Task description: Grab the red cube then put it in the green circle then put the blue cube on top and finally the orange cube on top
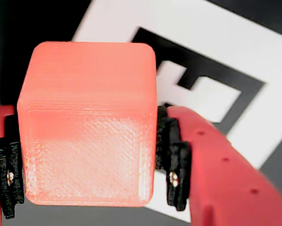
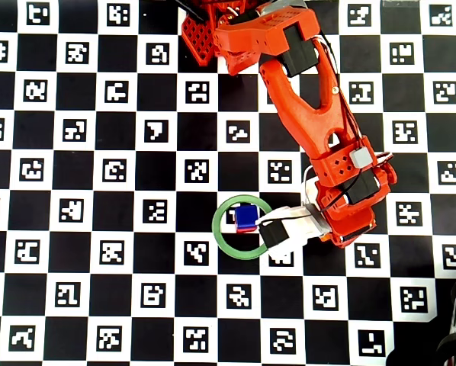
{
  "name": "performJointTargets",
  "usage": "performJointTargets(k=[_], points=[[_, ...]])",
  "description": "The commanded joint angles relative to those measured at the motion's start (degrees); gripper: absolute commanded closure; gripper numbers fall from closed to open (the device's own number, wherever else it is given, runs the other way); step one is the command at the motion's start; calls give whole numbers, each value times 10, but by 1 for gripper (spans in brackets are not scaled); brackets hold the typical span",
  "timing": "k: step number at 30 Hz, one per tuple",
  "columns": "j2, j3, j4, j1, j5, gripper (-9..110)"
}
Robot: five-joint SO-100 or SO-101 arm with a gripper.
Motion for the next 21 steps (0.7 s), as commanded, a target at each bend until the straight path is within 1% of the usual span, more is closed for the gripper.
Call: performJointTargets(k=[1, 10, 21], points=[[85, -48, 47, 1, 4, 105], [146, -128, 160, 18, -7, 105], [216, -194, 280, 91, -13, 105]])
